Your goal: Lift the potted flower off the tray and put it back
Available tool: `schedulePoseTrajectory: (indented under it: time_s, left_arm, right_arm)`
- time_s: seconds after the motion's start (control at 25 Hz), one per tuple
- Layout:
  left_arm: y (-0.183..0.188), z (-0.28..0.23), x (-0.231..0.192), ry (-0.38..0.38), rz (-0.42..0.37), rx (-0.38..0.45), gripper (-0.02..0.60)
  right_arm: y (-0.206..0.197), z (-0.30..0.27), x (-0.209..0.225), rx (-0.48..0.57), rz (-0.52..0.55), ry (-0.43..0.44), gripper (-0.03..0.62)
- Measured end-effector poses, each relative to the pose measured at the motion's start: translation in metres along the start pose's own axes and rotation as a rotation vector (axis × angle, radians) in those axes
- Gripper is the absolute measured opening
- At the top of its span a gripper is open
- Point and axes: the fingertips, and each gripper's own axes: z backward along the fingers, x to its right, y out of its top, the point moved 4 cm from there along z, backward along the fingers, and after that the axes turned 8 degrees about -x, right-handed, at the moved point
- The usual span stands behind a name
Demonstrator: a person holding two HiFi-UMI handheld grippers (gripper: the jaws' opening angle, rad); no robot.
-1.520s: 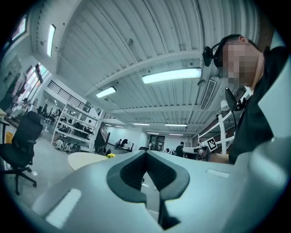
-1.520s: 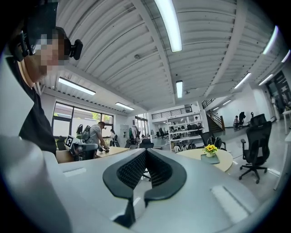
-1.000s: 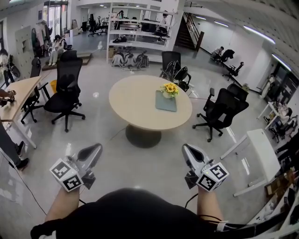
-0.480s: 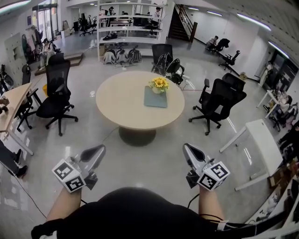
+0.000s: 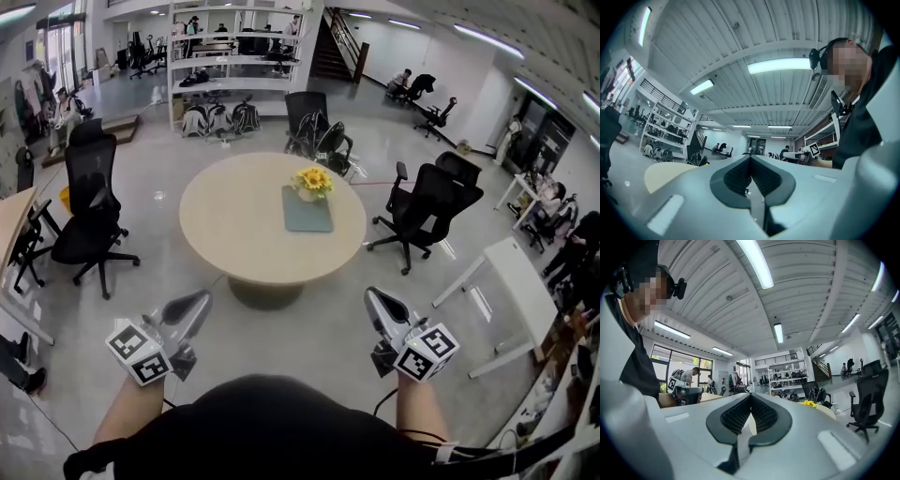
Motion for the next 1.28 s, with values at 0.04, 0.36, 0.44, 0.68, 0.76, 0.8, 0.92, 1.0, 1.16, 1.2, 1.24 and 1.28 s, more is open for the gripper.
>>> schedulePoseTrajectory:
  time_s: [0.04, 0.36, 0.44, 0.68, 0.76, 0.8, 0.92, 1.0, 1.16, 1.2, 1.24, 1.28]
  left_arm:
    - [0.007, 0.002, -0.015, -0.008, -0.005, 0.003, -0.007]
    - [0.022, 0.014, -0.117, -0.033, -0.012, 0.012, -0.008]
    - [0.021, 0.017, -0.145, -0.028, -0.003, -0.002, -0.008]
    - [0.026, 0.005, -0.198, -0.016, 0.015, -0.027, -0.008]
    - [0.024, -0.006, -0.208, -0.009, 0.016, -0.032, -0.008]
    - [0.023, -0.014, -0.213, -0.003, 0.02, -0.036, -0.008]
    - [0.019, -0.044, -0.224, 0.021, 0.026, -0.046, -0.007]
    - [0.019, -0.071, -0.227, 0.036, 0.025, -0.045, -0.007]
    - [0.024, -0.131, -0.219, 0.051, 0.024, -0.036, -0.007]
    - [0.026, -0.146, -0.216, 0.056, 0.016, -0.034, -0.007]
    - [0.029, -0.16, -0.214, 0.063, 0.008, -0.032, -0.006]
    - [0.031, -0.174, -0.212, 0.071, 0.003, -0.029, -0.008]
  right_arm:
    - [0.004, -0.013, -0.005, 0.003, 0.004, -0.005, 0.014]
    - [0.014, -0.109, -0.01, -0.015, -0.018, -0.052, 0.014]
    - [0.011, -0.134, -0.011, -0.02, -0.026, -0.059, 0.014]
    - [0.012, -0.192, 0.002, -0.03, -0.053, -0.052, 0.014]
    - [0.013, -0.205, 0.015, -0.034, -0.058, -0.045, 0.014]
    - [0.013, -0.211, 0.024, -0.033, -0.06, -0.039, 0.014]
    - [0.01, -0.229, 0.057, -0.035, -0.067, -0.007, 0.014]
    - [0.01, -0.237, 0.085, -0.039, -0.067, 0.013, 0.014]
    - [0.021, -0.251, 0.148, -0.053, -0.061, 0.056, 0.014]
    - [0.025, -0.255, 0.162, -0.053, -0.055, 0.072, 0.014]
    - [0.03, -0.258, 0.176, -0.052, -0.047, 0.087, 0.014]
    - [0.034, -0.261, 0.19, -0.05, -0.039, 0.102, 0.014]
